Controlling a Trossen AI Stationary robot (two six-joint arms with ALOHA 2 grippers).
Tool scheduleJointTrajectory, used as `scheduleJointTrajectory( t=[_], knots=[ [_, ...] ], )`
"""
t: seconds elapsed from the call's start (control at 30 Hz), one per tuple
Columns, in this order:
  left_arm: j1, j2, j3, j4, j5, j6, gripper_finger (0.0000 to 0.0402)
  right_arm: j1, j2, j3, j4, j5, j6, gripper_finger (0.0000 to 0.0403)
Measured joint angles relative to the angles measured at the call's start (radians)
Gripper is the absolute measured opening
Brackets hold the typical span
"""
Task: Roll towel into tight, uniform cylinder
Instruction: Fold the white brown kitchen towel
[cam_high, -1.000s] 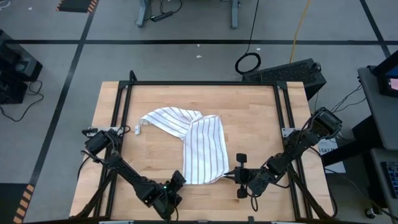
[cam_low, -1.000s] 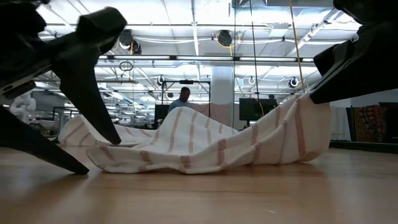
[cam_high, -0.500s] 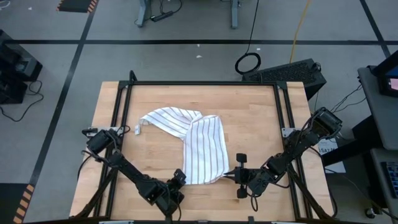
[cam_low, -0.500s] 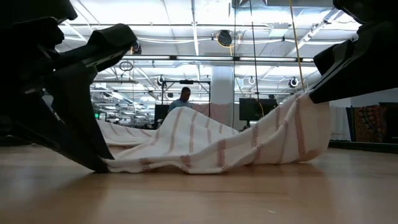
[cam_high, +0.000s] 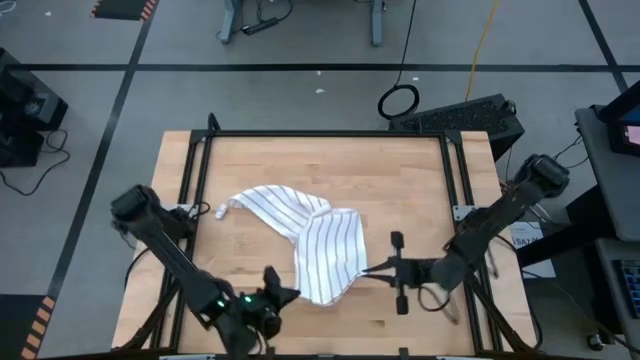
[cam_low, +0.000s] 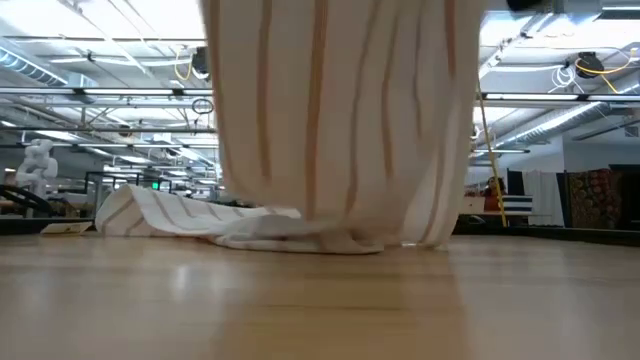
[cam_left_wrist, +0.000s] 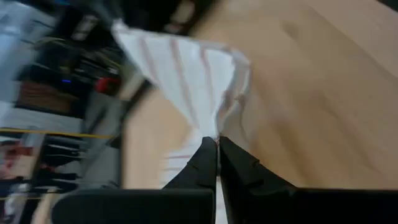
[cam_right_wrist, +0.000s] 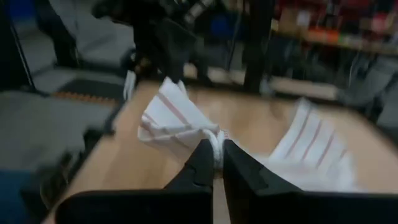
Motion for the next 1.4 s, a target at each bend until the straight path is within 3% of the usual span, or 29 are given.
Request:
scheduleJointTrajectory(
  t=[0.17,0.33,0.47,0.57,0.67,0.83,1.0,1.17,1.4],
  knots=[
    [0.029,-0.161,-0.003,0.031,-0.090,0.139,0.0005,0.000,-0.143,0.091,-0.002,0.000,-0.231,0.0004],
    [0.091,-0.333,-0.001,0.240,-0.159,0.436,0.0005,-0.004,-0.243,0.234,0.016,0.000,-0.516,0.0004],
    [0.188,-0.448,0.000,0.524,-0.074,0.732,0.0004,-0.034,-0.274,0.357,0.042,-0.004,-0.729,0.0004],
    [0.287,-0.509,0.000,0.710,0.108,0.902,0.0004,-0.084,-0.273,0.449,0.052,-0.005,-0.858,0.0004],
    [0.413,-0.549,0.015,0.770,0.334,0.903,0.0004,-0.163,-0.256,0.538,0.035,-0.035,-0.878,0.0004],
    [0.596,-0.551,0.099,0.715,0.526,0.774,0.0004,-0.306,-0.199,0.658,-0.002,-0.140,-0.842,0.0004],
    [0.735,-0.510,0.164,0.684,0.644,0.695,0.0004,-0.450,-0.128,0.767,0.002,-0.143,-0.890,0.0004],
    [0.850,-0.474,0.239,0.688,0.686,0.678,0.0004,-0.607,-0.072,0.875,-0.050,-0.155,-0.900,0.0004],
    [0.996,-0.411,0.384,0.683,0.846,0.660,0.0004,-0.831,0.011,1.105,-0.233,-0.489,-0.733,0.0004]
  ],
)
